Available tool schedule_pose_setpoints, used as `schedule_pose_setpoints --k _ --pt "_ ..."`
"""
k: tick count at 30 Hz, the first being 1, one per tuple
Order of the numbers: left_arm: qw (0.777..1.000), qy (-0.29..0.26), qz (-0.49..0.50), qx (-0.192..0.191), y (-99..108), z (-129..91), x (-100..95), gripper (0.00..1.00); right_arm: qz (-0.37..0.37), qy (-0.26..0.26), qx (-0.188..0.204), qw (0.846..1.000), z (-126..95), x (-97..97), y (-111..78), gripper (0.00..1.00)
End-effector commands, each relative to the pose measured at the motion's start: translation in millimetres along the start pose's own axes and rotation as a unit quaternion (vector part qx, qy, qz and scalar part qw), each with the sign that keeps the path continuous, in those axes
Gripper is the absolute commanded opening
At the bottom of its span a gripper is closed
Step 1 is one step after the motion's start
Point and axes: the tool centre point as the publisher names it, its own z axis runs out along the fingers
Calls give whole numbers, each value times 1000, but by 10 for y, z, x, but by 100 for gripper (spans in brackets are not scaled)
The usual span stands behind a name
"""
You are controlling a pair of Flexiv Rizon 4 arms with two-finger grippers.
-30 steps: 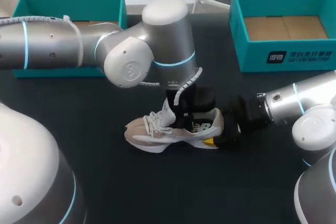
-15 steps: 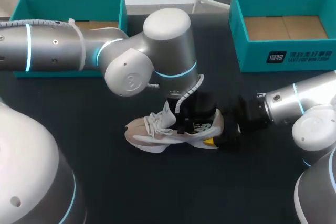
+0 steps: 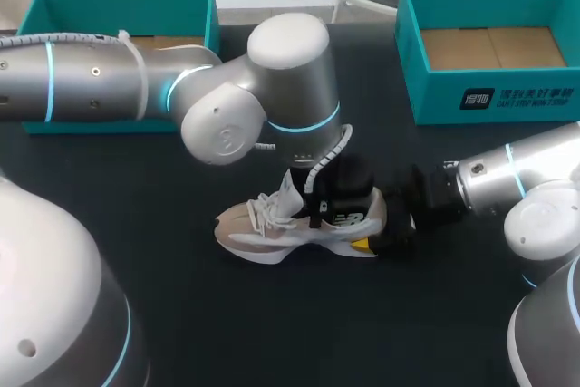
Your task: Take the shoe out of the shoebox, open the shoe tongue, remove and reinsert the insole, then place the shoe into the shoebox
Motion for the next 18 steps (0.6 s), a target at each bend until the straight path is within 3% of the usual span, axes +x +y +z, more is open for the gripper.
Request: schedule_pose_setpoints --k 1,18 --pt "999 43 -8 5 15 -112 -82 0 0 -1 2 1000 21 -3 -4 0" --pt "994 101 -30 14 79 -581 -49 0 0 -1 2 1000 21 -3 -4 0"
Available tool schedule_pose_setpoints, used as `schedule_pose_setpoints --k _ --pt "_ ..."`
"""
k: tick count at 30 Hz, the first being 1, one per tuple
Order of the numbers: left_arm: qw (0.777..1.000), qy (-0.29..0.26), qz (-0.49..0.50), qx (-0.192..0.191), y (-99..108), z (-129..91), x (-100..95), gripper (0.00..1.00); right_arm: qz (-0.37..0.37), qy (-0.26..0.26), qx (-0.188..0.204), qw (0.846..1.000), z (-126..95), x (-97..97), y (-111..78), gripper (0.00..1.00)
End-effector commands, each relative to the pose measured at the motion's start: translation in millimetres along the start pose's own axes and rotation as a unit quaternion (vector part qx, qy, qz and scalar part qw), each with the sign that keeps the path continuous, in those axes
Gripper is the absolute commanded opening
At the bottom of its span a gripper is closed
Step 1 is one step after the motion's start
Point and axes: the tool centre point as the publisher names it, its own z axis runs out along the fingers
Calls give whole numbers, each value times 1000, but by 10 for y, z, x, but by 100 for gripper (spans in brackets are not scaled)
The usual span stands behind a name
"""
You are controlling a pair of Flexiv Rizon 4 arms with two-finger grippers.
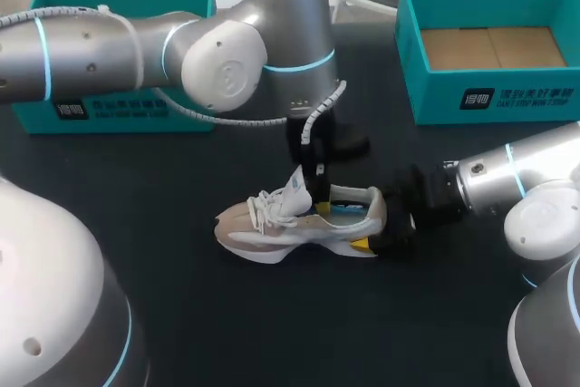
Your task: Take the shoe out of the shoebox, open the shoe tongue, remove and reinsert the insole, then place the shoe into the shoebox
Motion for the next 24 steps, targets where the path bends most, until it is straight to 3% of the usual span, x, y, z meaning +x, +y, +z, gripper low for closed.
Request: schedule_pose_setpoints --k 1,14,24 --pt "1000 12 -3 11 83 -141 22 0 0 -1 2 1000 21 -1 -7 0" --pt "998 33 -15 59 196 -440 117 0 0 -1 2 1000 21 -1 -7 0" --pt "995 31 10 98 -110 -543 271 0 0 -1 2 1000 21 -1 -7 0"
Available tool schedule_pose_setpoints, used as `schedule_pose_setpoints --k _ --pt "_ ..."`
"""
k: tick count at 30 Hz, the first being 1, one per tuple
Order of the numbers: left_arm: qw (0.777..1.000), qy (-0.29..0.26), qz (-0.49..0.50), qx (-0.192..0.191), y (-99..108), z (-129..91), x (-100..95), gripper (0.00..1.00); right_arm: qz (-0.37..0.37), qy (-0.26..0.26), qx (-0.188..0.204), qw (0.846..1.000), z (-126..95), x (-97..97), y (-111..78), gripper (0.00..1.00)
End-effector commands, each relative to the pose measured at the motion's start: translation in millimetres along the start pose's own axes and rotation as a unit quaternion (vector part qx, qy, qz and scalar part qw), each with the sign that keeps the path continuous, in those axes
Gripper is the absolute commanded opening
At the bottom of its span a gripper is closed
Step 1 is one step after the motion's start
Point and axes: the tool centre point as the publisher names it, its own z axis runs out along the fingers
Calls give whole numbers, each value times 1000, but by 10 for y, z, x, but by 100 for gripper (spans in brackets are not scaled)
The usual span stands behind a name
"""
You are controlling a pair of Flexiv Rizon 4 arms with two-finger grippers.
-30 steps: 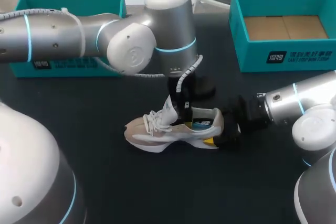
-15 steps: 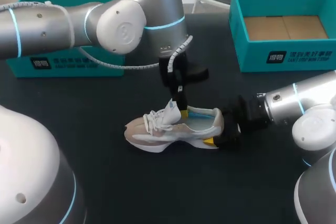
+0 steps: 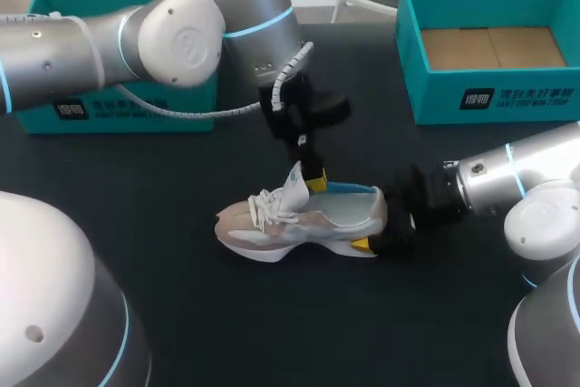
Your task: Take the shoe out of the shoebox, open the shoe tongue, remove and reinsert the insole, then place the shoe into the shoebox
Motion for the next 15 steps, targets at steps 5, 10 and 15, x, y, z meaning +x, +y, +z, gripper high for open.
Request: schedule_pose_setpoints --k 5,10,15 --pt "1000 9 7 18 -141 65 72 0 0 -1 2 1000 21 1 -4 0" --pt "1000 2 9 27 -227 205 98 0 0 -1 2 1000 21 1 -4 0" --pt "999 -26 24 32 -227 286 146 0 0 -1 2 1000 21 1 -4 0"
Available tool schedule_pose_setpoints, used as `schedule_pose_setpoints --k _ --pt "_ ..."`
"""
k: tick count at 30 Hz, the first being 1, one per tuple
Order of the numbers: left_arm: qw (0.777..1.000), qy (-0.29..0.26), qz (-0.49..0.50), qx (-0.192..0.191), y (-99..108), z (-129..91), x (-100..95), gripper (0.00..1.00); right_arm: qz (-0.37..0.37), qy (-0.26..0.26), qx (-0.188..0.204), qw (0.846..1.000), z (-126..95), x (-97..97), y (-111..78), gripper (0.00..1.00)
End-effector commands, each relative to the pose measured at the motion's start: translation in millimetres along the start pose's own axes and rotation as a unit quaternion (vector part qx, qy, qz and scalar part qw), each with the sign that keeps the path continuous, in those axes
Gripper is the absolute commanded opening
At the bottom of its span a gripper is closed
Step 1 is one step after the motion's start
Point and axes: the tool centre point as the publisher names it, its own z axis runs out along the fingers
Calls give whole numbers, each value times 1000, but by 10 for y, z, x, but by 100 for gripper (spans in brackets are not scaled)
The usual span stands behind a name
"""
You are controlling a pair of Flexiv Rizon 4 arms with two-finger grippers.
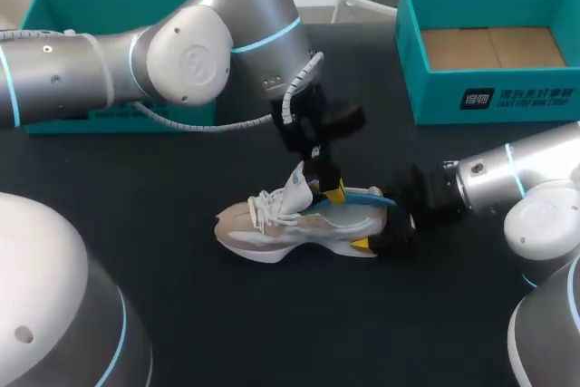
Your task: Take the shoe out of the shoebox, open the shoe tongue, remove and reinsert the insole, then place the shoe into the shoebox
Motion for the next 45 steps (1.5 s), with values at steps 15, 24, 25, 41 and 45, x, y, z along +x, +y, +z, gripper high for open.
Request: schedule_pose_setpoints --k 15,24,25,41,45 --pt "992 -102 58 45 40 56 185 42 0 -1 2 1000 19 1 -5 0" --pt "978 -165 109 60 10 96 221 42 0 -1 2 1000 19 1 -5 0" --pt "976 -174 117 63 7 111 226 42 0 -1 2 1000 19 1 -5 0" --pt "954 -263 135 56 -83 281 -6 39 0 -1 2 1000 19 1 -5 0" --pt "954 -265 126 55 -72 290 -88 38 0 -1 2 1000 19 1 -5 0"
